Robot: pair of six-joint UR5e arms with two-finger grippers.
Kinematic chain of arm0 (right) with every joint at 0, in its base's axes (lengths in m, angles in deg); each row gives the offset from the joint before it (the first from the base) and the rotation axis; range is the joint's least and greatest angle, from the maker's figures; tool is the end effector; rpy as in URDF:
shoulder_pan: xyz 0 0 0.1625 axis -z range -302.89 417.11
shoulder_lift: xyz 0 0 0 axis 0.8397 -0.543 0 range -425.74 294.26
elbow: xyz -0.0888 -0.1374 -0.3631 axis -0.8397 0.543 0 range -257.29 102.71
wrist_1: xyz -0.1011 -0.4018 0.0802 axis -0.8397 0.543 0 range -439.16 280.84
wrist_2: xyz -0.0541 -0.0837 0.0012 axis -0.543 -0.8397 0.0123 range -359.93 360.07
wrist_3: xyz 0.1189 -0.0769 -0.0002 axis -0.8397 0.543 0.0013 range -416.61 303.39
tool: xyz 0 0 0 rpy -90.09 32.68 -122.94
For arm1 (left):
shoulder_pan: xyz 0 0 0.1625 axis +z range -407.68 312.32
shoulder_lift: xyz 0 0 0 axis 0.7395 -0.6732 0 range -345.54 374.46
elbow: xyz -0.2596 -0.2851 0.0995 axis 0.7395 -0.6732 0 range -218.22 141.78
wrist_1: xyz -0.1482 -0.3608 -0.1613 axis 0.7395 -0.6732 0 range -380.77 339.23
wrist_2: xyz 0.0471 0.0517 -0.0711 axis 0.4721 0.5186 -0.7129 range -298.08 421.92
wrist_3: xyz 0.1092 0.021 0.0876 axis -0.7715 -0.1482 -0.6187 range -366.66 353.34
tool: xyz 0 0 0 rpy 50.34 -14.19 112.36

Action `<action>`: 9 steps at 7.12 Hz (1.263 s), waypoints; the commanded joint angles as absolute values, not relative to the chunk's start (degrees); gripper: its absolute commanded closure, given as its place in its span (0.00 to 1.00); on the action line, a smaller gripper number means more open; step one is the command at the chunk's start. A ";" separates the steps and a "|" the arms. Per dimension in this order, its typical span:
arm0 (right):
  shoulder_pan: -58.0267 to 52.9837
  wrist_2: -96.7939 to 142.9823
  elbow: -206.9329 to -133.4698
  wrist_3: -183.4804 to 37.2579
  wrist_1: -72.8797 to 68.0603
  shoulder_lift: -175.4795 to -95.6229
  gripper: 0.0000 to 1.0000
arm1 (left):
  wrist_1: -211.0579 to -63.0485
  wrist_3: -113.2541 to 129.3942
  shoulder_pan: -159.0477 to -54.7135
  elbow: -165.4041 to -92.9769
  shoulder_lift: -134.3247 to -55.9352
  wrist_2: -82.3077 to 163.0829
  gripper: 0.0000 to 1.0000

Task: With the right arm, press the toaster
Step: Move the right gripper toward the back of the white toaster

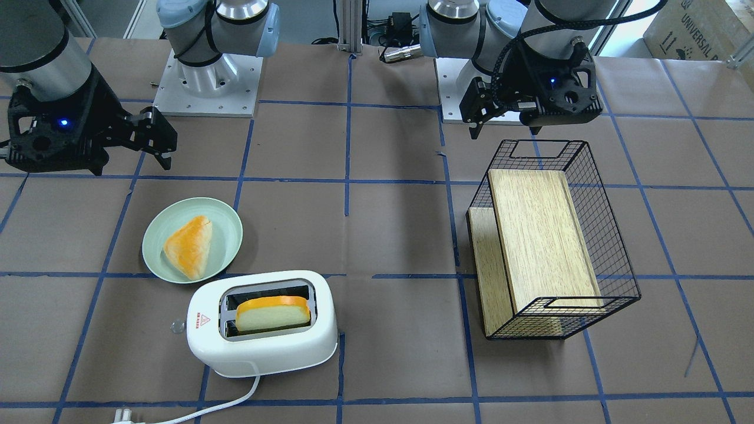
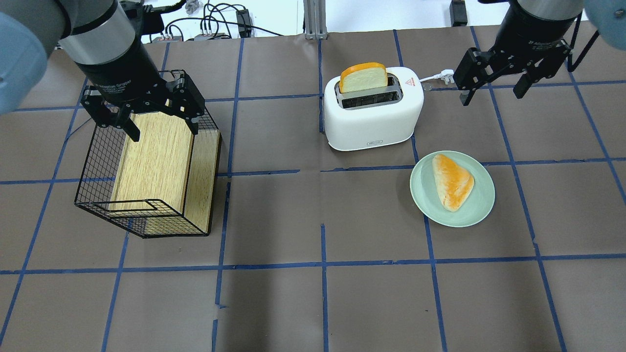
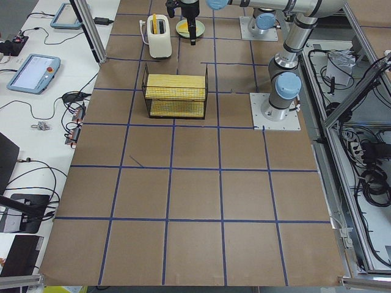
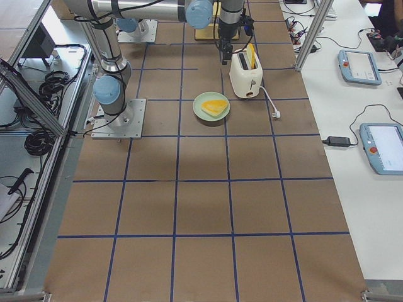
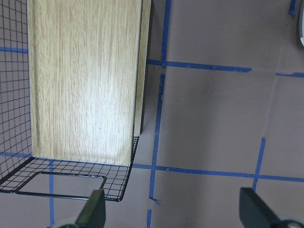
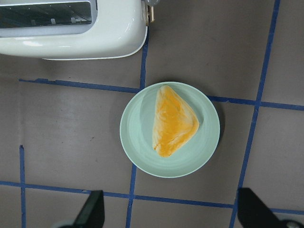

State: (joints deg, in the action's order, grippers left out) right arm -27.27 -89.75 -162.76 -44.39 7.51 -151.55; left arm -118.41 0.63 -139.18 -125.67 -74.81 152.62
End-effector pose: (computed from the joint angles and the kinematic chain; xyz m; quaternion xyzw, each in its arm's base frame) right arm 0.0820 -0.5323 0.4154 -0.0576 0.9980 0.0256 0.0055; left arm -0.1441 -0.4799 0.4348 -0.0504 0.9980 0.0375 0.0090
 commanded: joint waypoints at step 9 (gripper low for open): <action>-26.48 -83.82 -161.94 -43.35 12.42 -147.49 0.98 | -118.42 0.63 -139.18 -125.76 -74.83 152.62 0.00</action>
State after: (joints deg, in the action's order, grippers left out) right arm -26.84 -87.46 -162.34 -44.11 11.55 -148.55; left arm -118.42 0.63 -139.18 -125.74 -74.81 152.62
